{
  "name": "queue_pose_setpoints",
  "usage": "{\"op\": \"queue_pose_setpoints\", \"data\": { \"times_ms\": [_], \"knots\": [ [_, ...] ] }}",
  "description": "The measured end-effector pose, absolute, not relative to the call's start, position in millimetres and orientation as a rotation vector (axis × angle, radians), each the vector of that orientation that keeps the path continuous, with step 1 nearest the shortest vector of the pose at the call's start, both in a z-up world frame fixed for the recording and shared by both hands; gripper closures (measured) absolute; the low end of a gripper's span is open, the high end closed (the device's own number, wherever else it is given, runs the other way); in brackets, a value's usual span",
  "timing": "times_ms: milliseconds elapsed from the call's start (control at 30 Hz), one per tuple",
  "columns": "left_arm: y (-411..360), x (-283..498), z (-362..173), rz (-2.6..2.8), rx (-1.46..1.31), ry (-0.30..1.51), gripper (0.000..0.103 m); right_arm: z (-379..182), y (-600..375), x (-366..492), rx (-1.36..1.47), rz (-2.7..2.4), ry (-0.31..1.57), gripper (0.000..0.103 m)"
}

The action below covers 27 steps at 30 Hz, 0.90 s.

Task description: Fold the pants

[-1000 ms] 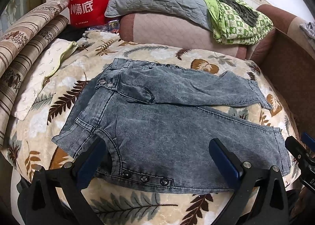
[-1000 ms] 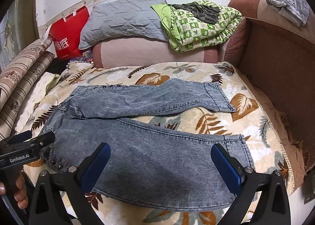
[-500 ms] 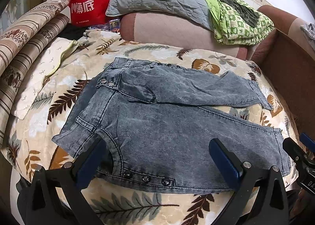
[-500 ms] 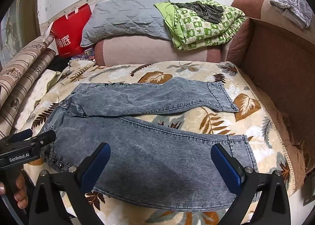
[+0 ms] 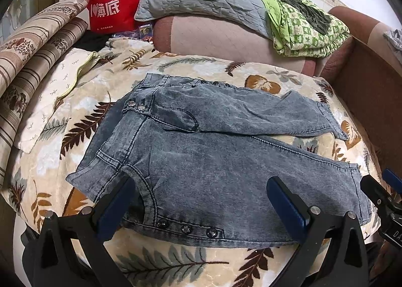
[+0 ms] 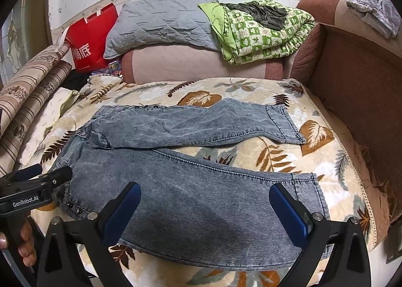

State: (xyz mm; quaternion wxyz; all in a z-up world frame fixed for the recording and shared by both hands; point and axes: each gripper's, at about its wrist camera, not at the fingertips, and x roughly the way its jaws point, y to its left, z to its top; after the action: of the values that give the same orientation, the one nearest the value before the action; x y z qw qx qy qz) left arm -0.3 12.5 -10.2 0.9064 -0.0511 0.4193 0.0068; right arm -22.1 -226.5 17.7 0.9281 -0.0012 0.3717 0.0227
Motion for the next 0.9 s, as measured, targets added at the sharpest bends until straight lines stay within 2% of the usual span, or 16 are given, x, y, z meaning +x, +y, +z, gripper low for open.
{"op": "queue_pose_setpoints", "data": {
  "times_ms": [733,900],
  "knots": [
    [17.9,0.5,-11.8,0.008,-0.121,0.871,0.0,14.0,-225.4,-20.2,0.006,0.055,0.767,0.0],
    [65.2,-3.9,-32.6,0.098,-0.219,0.893,0.0,-14.8,-247.5,-21.3,0.205,0.114,0.891,0.0]
  ]
}}
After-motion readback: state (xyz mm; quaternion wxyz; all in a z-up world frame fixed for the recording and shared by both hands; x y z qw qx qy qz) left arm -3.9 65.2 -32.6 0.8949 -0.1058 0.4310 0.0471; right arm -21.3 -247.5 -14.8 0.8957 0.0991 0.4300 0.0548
